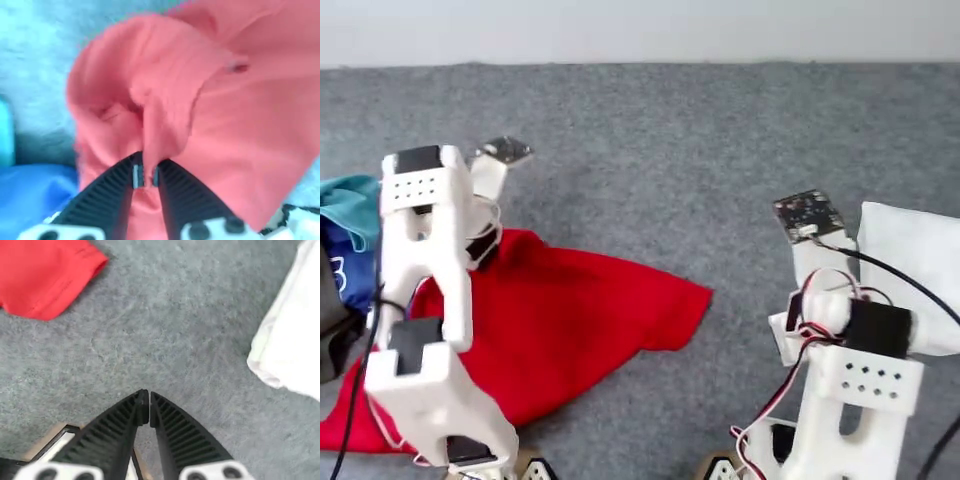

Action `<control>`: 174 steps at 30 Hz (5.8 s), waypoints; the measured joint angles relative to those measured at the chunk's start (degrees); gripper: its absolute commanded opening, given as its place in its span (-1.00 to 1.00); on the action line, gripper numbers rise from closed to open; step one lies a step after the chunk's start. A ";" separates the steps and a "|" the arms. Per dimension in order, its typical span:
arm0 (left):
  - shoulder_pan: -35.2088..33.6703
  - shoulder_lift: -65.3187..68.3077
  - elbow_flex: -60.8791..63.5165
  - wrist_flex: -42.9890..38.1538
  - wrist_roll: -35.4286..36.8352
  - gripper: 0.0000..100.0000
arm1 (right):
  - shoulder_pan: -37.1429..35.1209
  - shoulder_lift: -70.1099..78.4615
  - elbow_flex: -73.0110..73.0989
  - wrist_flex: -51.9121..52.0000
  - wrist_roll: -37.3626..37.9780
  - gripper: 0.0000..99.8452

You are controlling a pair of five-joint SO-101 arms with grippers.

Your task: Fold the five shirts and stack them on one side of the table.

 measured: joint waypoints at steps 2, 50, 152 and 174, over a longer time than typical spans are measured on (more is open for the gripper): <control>0.00 -4.57 0.00 0.00 0.44 -0.97 | -2.99 0.00 0.00 -1.23 0.00 -0.98; -14.24 -26.81 2.81 -0.09 24.70 -0.97 | -38.59 86.15 -49.76 -12.40 0.00 -0.48; 2.11 -44.22 -29.63 0.70 10.90 -0.97 | -8.35 15.74 -47.65 2.46 18.99 -0.98; 2.11 -46.51 25.32 -10.02 2.99 -0.97 | -19.34 36.66 -7.82 -4.92 20.40 -0.98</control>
